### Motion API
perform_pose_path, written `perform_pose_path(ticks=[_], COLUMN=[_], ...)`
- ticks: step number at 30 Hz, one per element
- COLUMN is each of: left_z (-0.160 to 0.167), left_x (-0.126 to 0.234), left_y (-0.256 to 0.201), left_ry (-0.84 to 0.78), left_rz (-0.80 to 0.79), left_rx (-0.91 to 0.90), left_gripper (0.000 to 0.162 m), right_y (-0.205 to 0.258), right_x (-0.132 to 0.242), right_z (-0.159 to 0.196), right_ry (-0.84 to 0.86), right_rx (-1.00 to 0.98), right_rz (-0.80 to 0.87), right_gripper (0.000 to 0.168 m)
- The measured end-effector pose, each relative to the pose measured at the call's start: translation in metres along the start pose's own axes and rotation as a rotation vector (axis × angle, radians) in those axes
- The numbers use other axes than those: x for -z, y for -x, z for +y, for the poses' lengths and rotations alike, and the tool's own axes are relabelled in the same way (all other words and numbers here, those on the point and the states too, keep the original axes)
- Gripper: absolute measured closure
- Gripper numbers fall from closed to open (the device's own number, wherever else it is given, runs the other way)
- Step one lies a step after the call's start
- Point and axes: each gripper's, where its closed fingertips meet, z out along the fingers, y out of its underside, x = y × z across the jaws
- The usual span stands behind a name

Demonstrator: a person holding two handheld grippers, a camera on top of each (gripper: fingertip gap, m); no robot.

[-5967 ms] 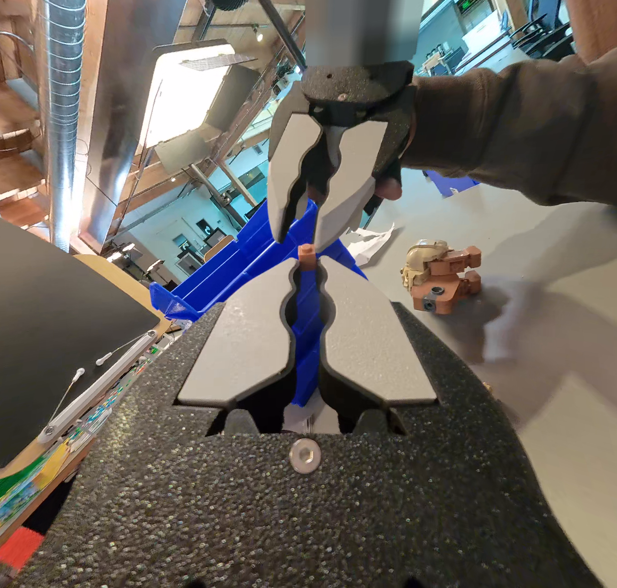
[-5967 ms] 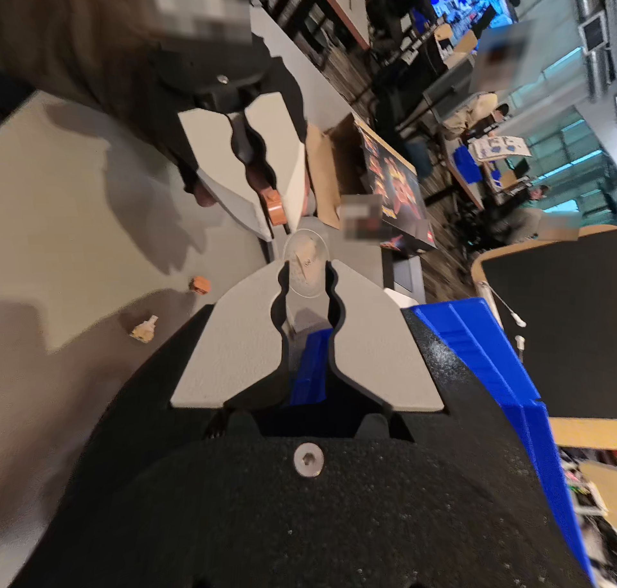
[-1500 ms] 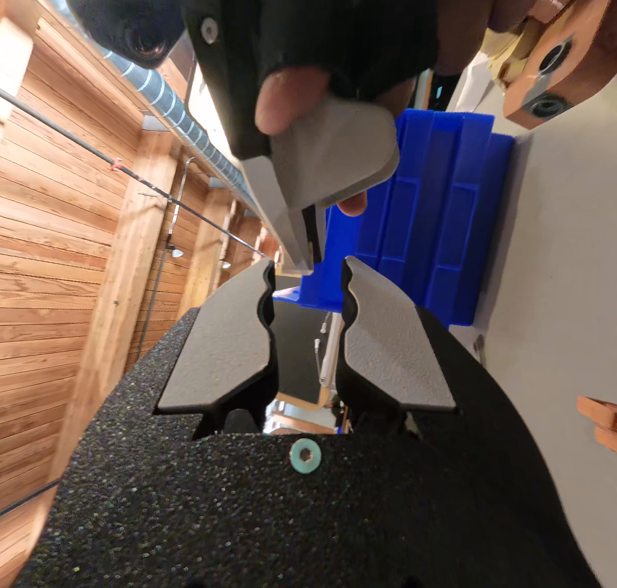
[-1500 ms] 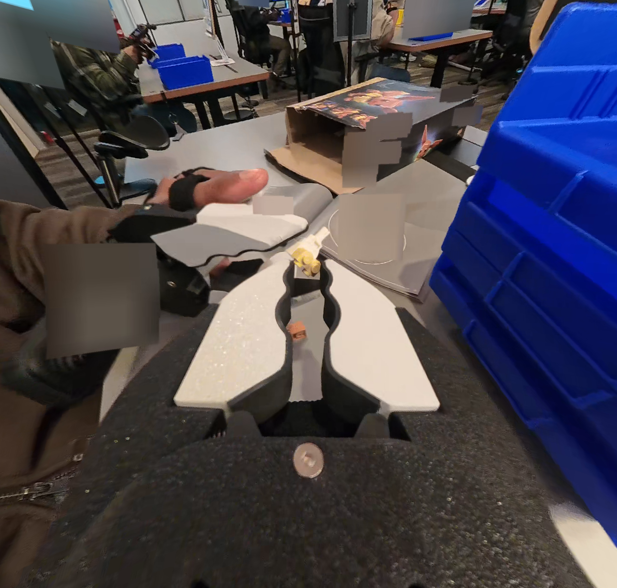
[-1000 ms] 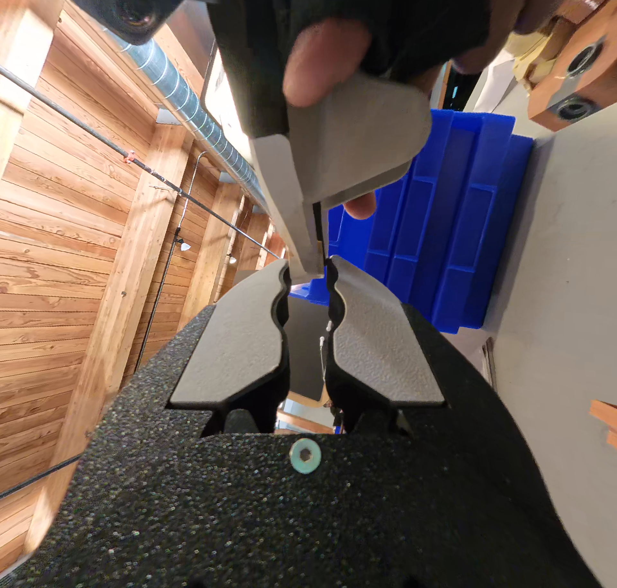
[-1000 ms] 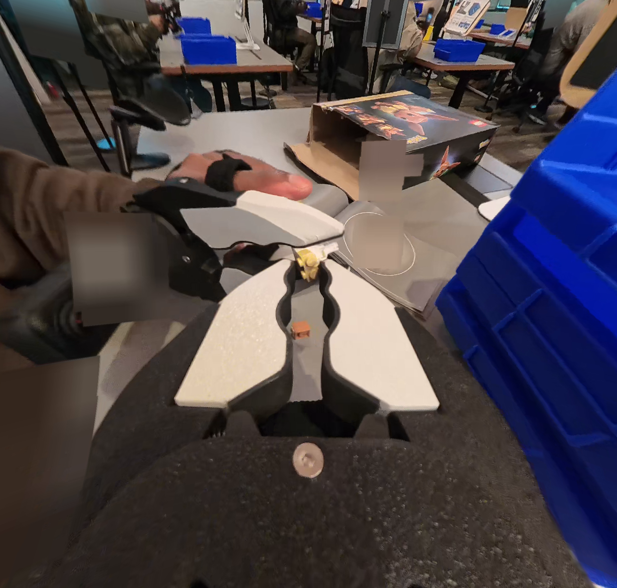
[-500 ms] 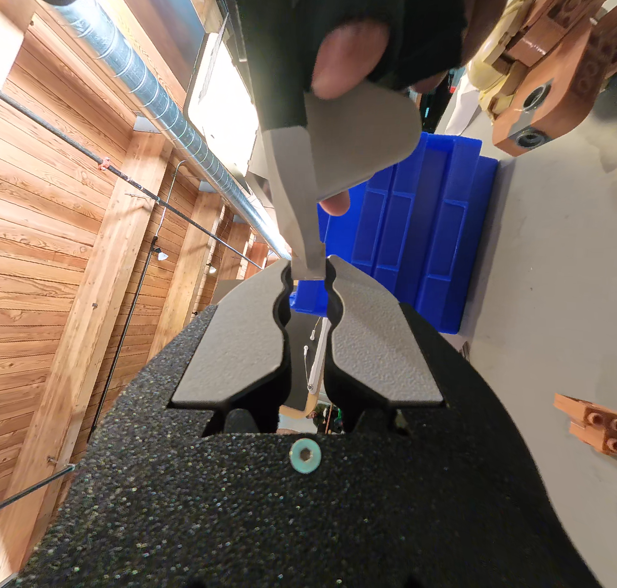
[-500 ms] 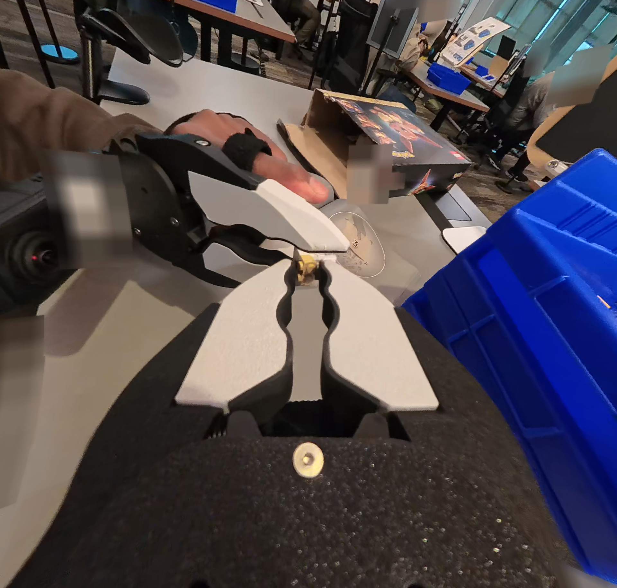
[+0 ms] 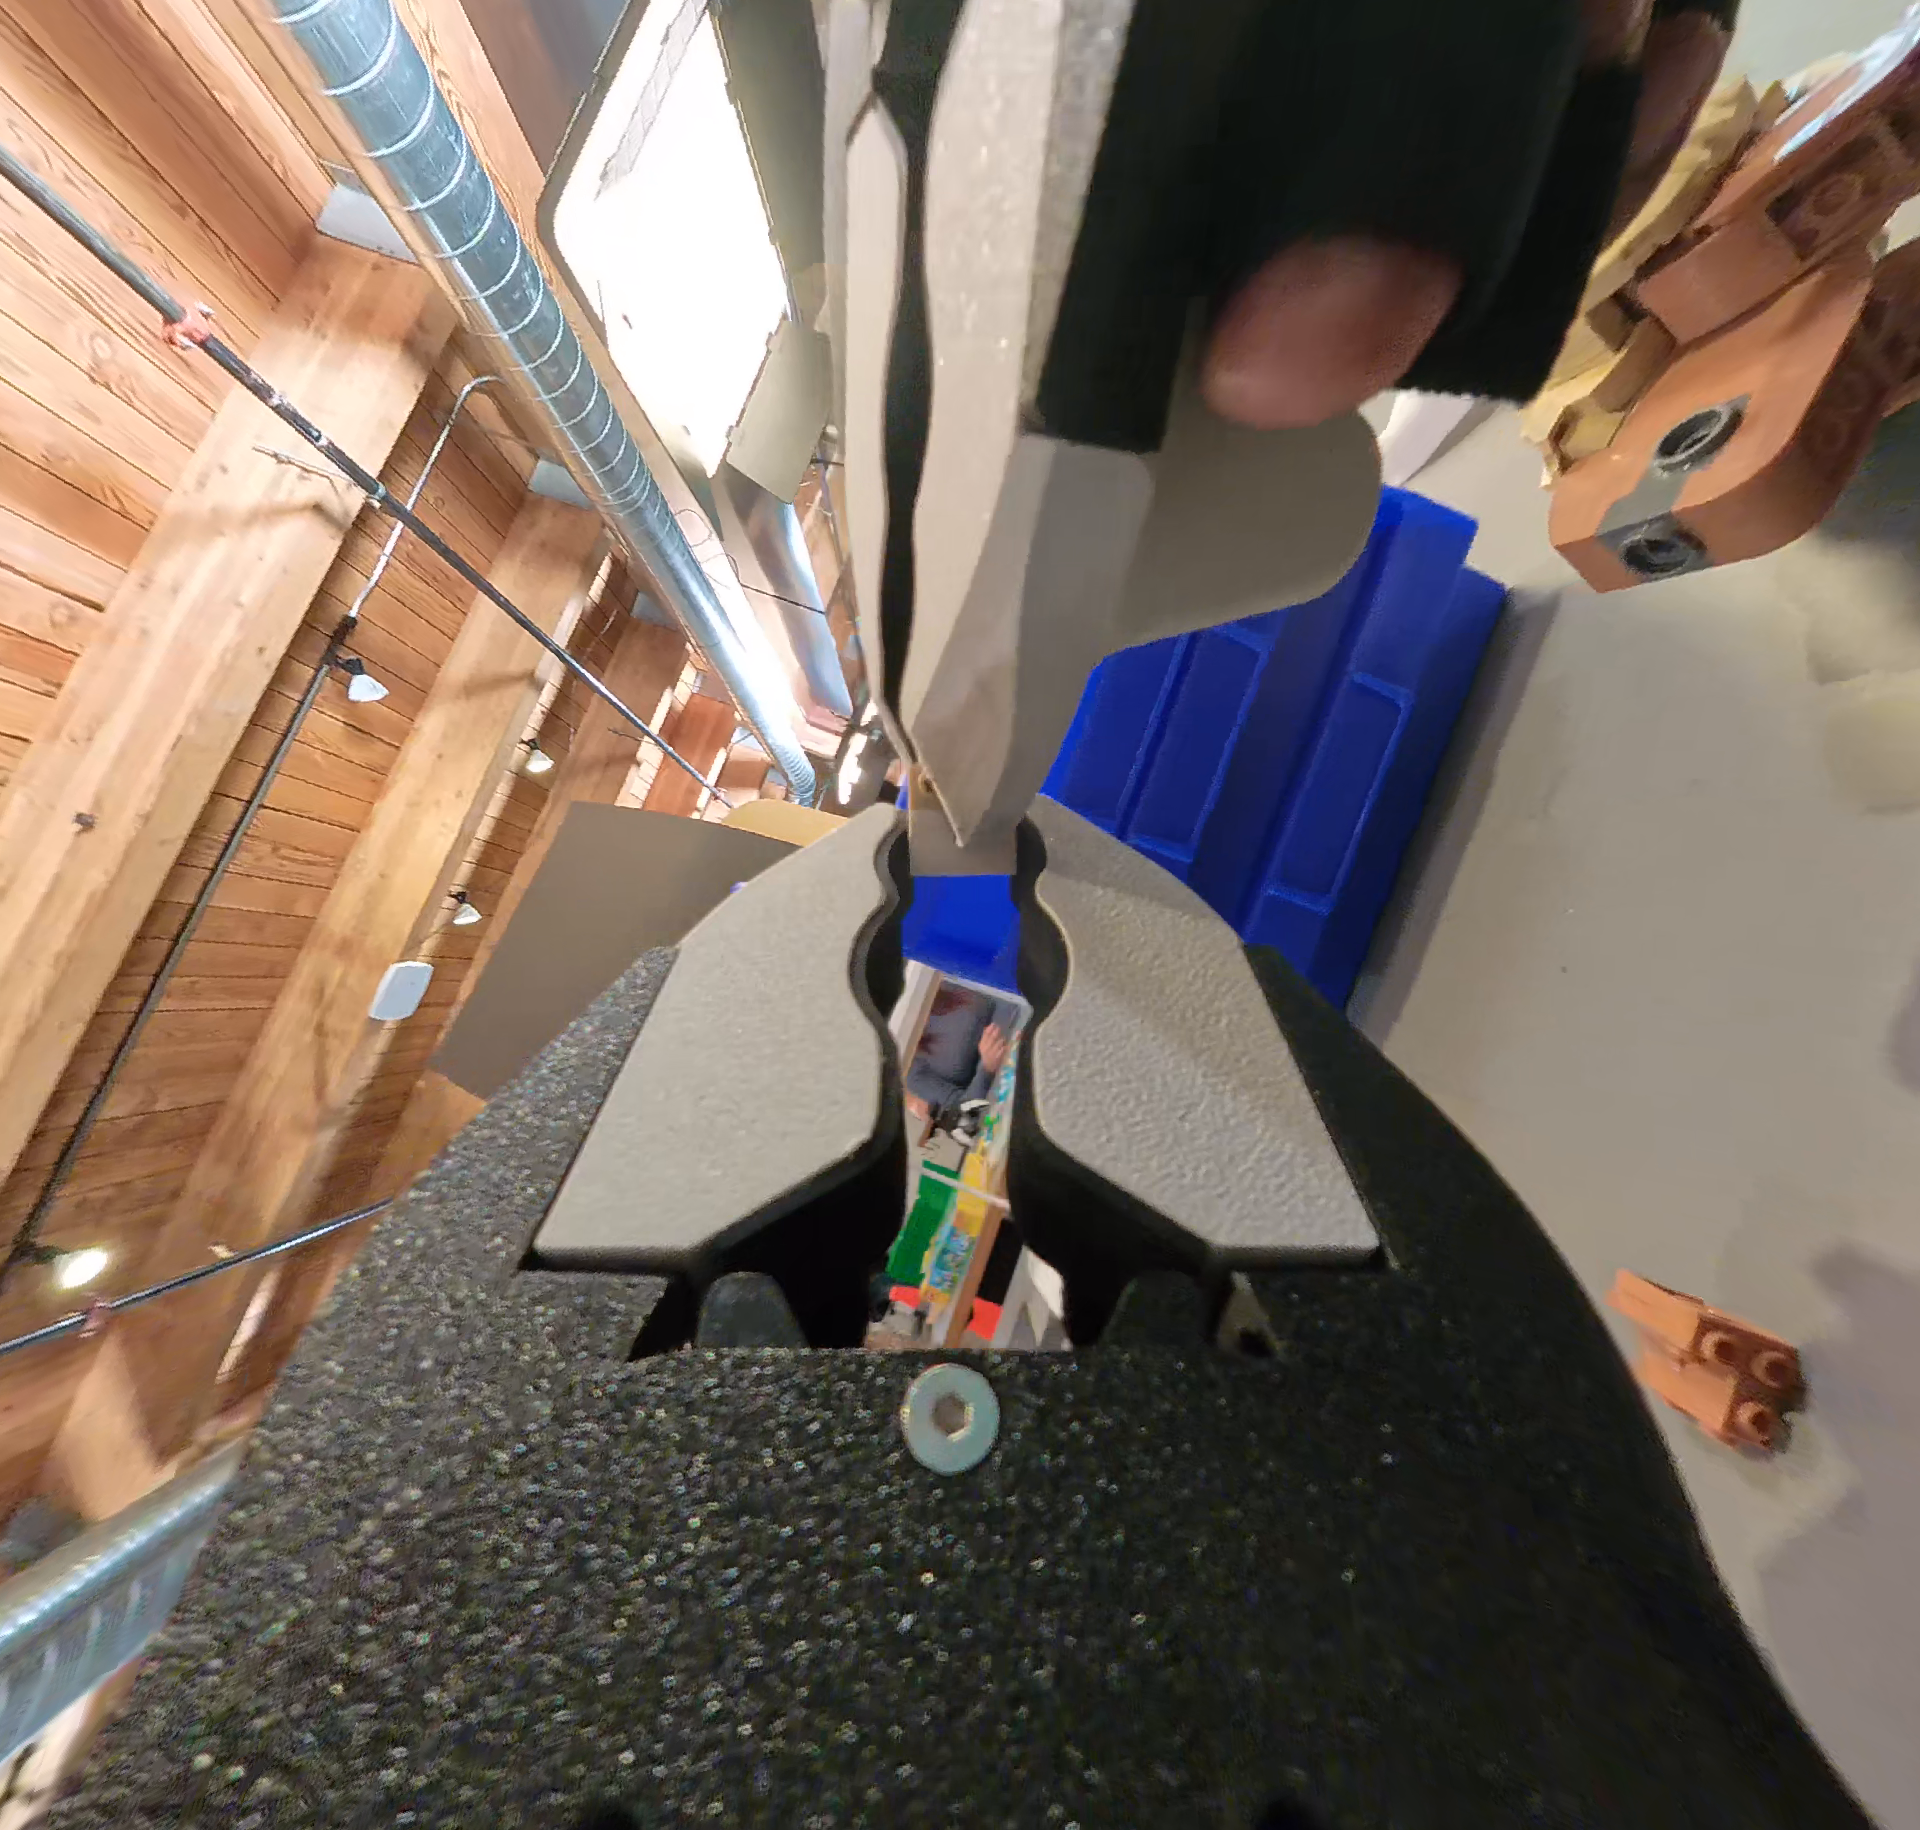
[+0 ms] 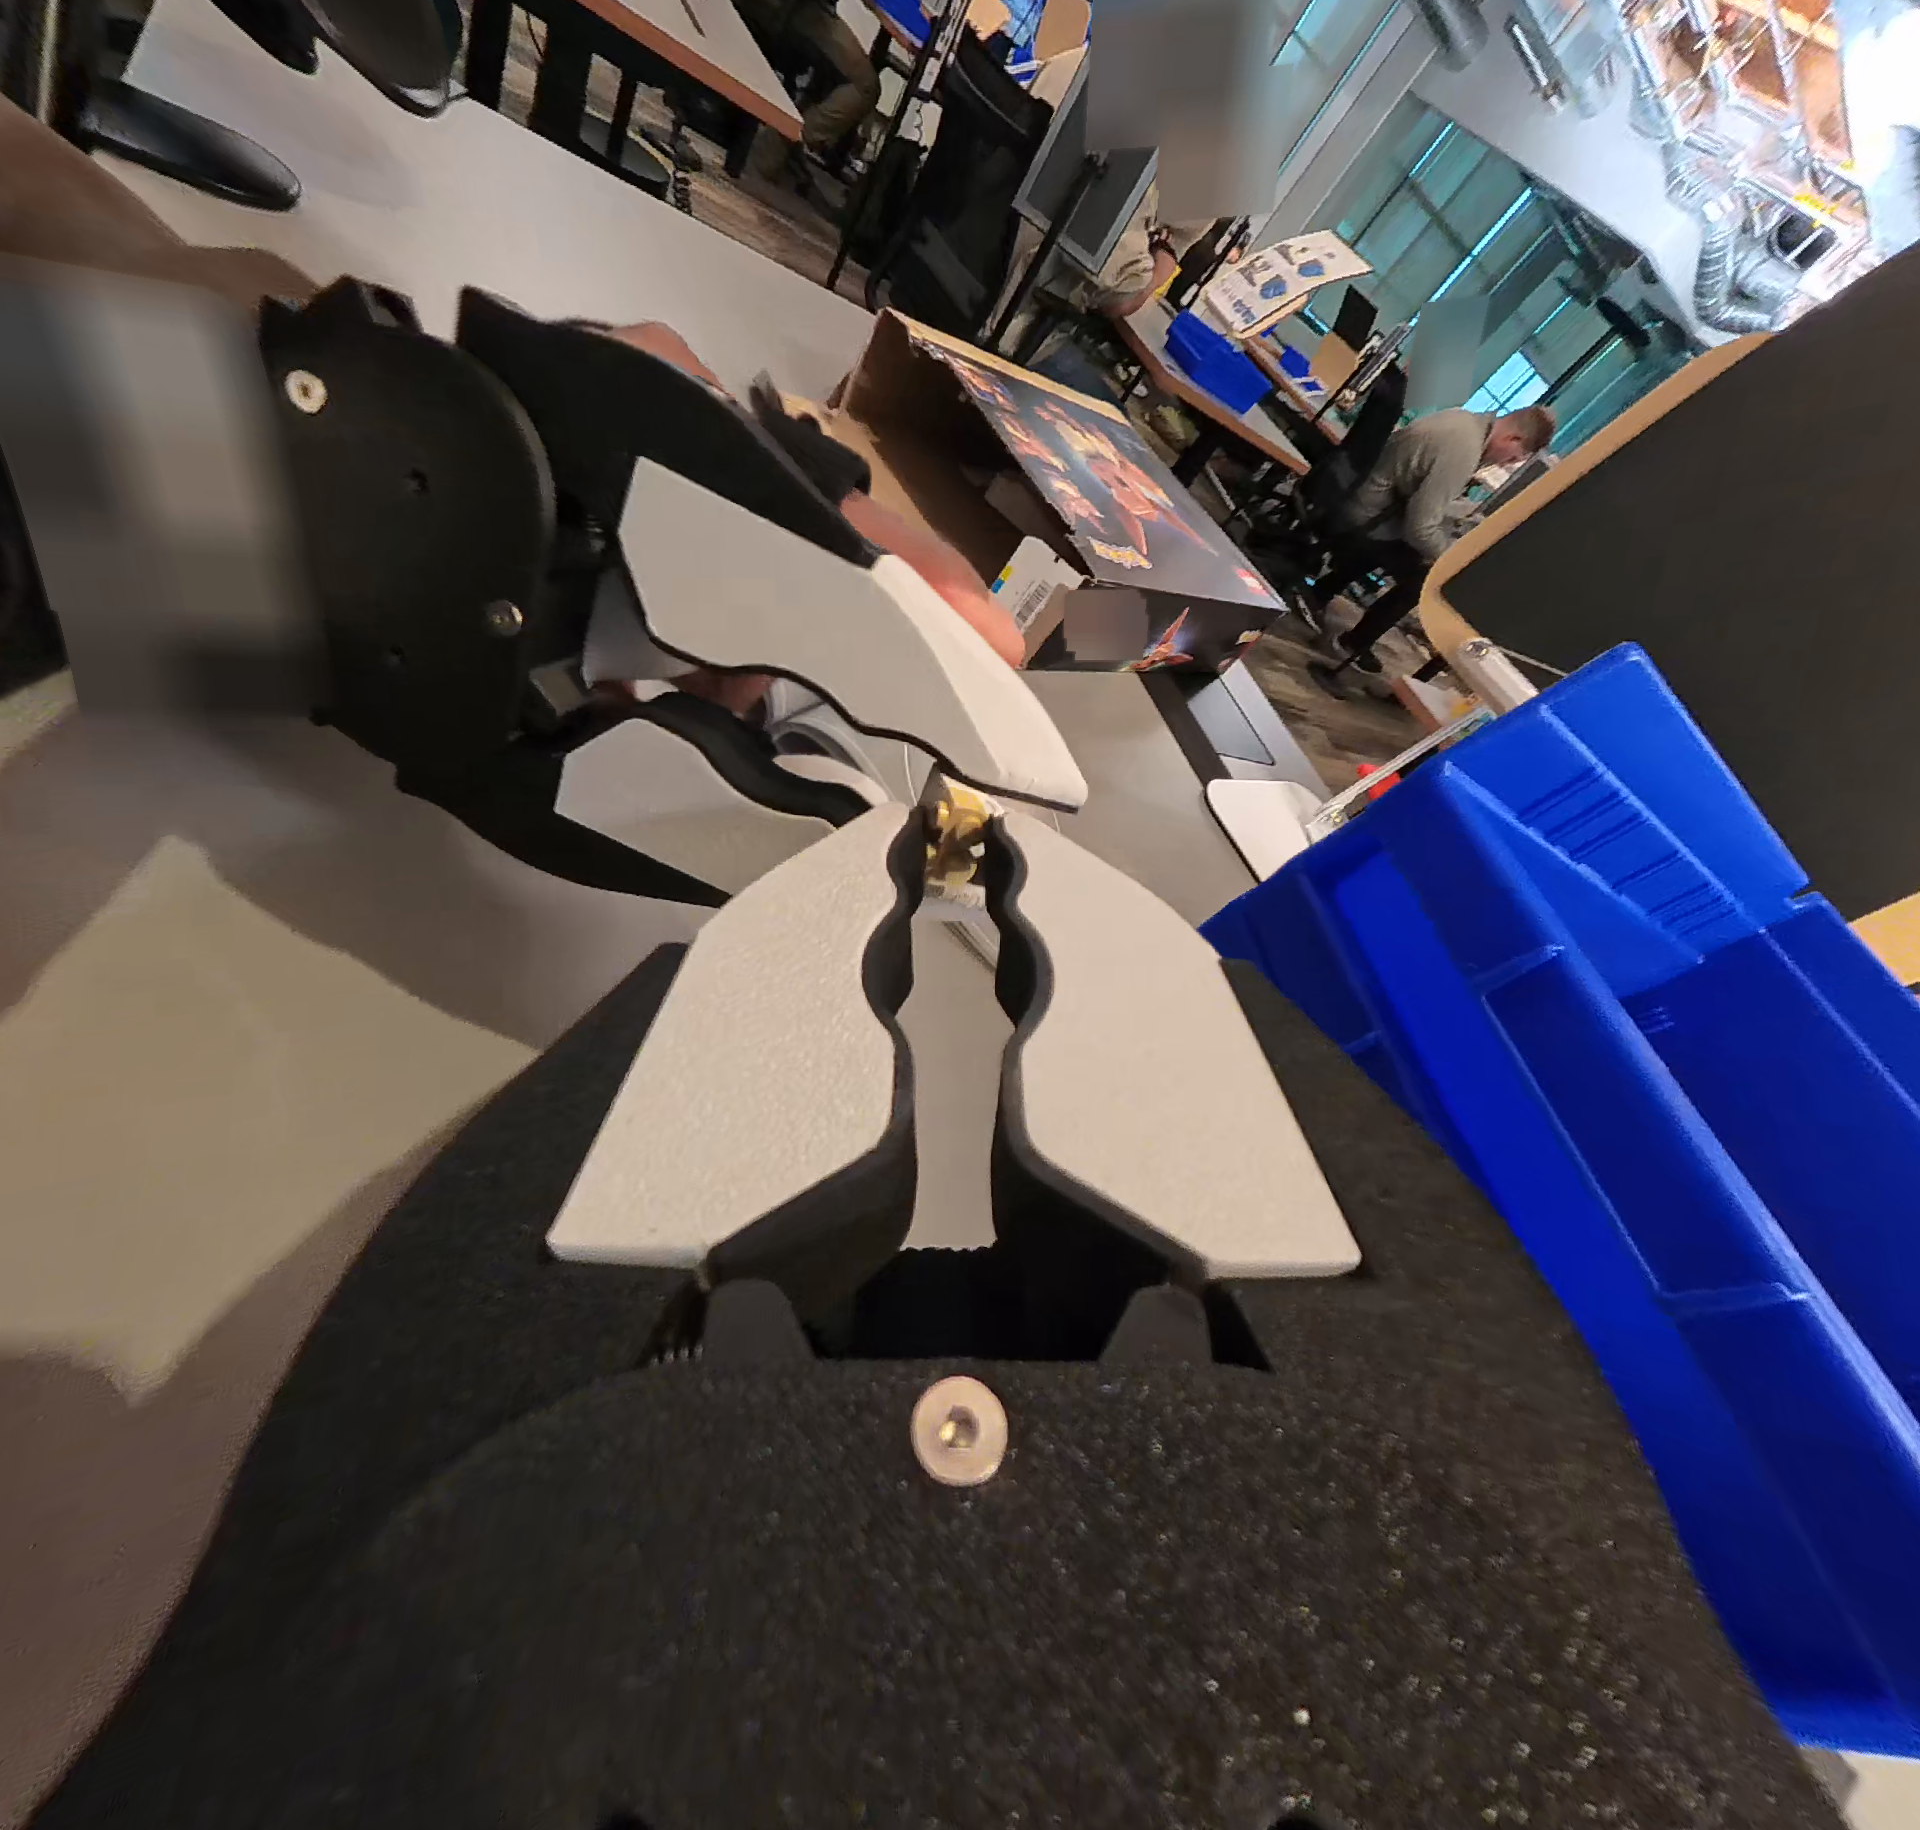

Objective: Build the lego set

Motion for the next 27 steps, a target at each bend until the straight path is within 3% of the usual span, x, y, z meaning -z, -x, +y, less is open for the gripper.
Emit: perform_pose_path(ticks=[14,20,27], left_z=[-0.021,-0.015,-0.019], left_x=[0.009,0.008,0.01], left_y=[0.007,0.007,0.019], left_ry=[-0.15,-0.154,-0.173], left_rz=[0.008,0.047,0.016], left_rx=[0.098,0.229,0.289], left_gripper=[0.144,0.145,0.145], right_y=[0.01,-0.003,-0.017], right_x=[0.015,0.031,0.036], right_z=[-0.017,-0.034,-0.021], right_ry=[-0.169,-0.284,-0.246], right_rx=[-0.369,-0.401,-0.365], right_rz=[-0.292,-0.275,-0.195], right_gripper=[0.159,0.159,0.159])
